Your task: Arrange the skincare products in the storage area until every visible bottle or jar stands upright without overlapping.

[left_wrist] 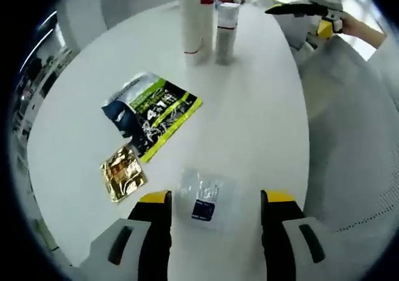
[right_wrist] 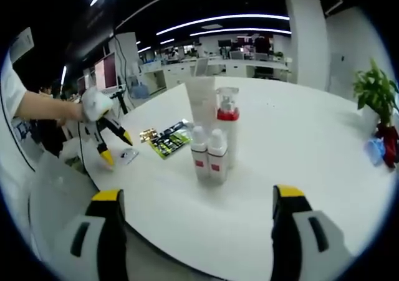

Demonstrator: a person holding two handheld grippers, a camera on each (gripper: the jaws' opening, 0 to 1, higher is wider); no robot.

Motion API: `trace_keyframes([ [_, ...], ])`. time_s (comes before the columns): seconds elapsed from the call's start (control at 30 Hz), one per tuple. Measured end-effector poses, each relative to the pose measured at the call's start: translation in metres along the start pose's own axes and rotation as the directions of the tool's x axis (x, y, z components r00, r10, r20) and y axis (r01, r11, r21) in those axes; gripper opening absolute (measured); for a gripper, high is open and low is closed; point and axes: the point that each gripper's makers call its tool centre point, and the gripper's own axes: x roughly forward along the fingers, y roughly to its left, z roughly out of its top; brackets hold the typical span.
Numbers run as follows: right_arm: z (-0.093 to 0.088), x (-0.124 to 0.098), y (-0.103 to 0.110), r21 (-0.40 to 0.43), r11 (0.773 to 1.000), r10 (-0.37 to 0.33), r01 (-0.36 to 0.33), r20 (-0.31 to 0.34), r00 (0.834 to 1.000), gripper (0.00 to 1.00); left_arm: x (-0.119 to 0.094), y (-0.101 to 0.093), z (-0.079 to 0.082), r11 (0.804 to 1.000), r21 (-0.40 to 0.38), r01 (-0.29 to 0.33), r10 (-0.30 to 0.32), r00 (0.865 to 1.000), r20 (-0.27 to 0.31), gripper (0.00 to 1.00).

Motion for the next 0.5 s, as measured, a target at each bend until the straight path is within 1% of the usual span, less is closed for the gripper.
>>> trace_keyframes([
  [0.1,0.000,-0.002,0.000,-0.001,1.000,0.004,-0.004,0.002,1.000,0.99,-0.003,-0.005,-0.004,0.999,-0.043,-0.016,0.017,1.000,0.020,0.58],
  [0.2,0.000,-0.003,0.001,0.003,1.000,0.007,-0.007,0.007,1.000,0.99,-0.006,-0.006,-0.005,0.992,-0.117,-0.048,0.055,0.997,0.058,0.60],
  [0.27,0.000,-0.003,0.001,0.003,1.000,0.008,-0.008,0.009,1.000,0.99,-0.010,-0.008,-0.006,0.986,-0.153,-0.060,0.072,0.995,0.076,0.63],
  [0.33,0.001,-0.004,0.001,-0.001,1.000,0.010,-0.010,0.010,1.000,0.99,-0.013,-0.008,-0.007,0.977,-0.194,-0.085,0.104,0.990,0.093,0.64],
  [0.37,0.001,-0.004,0.001,-0.002,1.000,0.011,-0.011,0.010,1.000,0.99,-0.015,-0.007,-0.008,0.970,-0.222,-0.101,0.124,0.988,0.093,0.65],
  [0.4,0.001,-0.004,0.001,-0.002,1.000,0.011,-0.011,0.011,1.000,0.99,-0.018,-0.006,-0.009,0.958,-0.260,-0.122,0.152,0.984,0.096,0.67],
  [0.43,0.002,-0.005,0.000,-0.002,1.000,0.011,-0.011,0.013,1.000,0.99,-0.020,-0.006,-0.009,0.948,-0.288,-0.131,0.169,0.979,0.112,0.69],
  [0.5,0.002,-0.005,0.001,-0.003,1.000,0.012,-0.012,0.013,1.000,0.99,-0.023,-0.009,-0.009,0.941,-0.310,-0.133,0.181,0.975,0.130,0.70],
])
